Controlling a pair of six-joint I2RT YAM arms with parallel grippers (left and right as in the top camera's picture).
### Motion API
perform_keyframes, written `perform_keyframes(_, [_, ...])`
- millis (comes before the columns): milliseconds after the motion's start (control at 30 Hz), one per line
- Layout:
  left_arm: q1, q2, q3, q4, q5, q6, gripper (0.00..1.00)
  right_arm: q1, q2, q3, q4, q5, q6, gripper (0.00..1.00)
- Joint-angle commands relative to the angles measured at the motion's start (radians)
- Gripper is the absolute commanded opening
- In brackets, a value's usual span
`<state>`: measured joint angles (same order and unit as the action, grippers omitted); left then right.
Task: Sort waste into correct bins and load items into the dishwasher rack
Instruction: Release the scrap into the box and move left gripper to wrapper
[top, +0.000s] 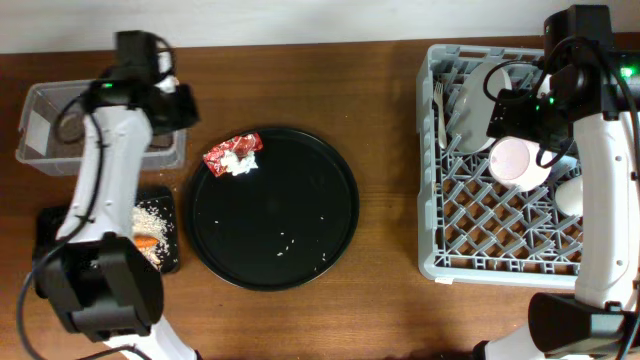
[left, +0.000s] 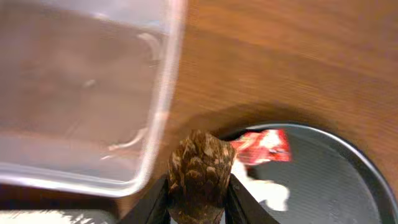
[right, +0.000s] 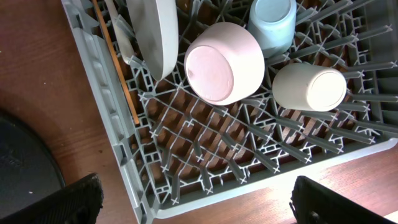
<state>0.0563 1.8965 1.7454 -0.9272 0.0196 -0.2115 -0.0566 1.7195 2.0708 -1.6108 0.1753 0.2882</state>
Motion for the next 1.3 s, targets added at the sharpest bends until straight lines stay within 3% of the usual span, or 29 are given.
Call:
perform_keyframes(0, [0.090, 0.005, 0.010, -0.027, 0.013, -0.048, 0.27, -0.003, -0.010, 0.009, -0.001, 0.016, 0.009, 0.99])
perform_keyframes(100, [0.172, 0.005, 0.010, -0.074, 0.018, -0.132, 0.27, -0.003, -0.010, 0.009, -0.001, 0.016, 0.009, 0.99])
perform_keyframes(333, [0.343, 0.005, 0.010, -0.162, 0.016, -0.150, 0.27, -0.003, -0.010, 0.009, -0.001, 0.016, 0.009, 0.99])
perform_keyframes(600, [0.481, 0.005, -0.004, -0.295, -0.010, -0.288, 0.28, -0.003, -0.010, 0.009, -0.001, 0.016, 0.009, 0.99])
perform_keyframes(900, [0.584, 0.005, -0.186, -0.240, -0.035, -0.361, 0.28, -0.004, -0.010, 0.009, -0.001, 0.016, 0.009, 0.99])
perform_keyframes(1267, [0.594, 0.005, -0.270, -0.193, -0.031, -0.378, 0.48, -0.003, -0.010, 0.009, -0.001, 0.016, 0.009, 0.99])
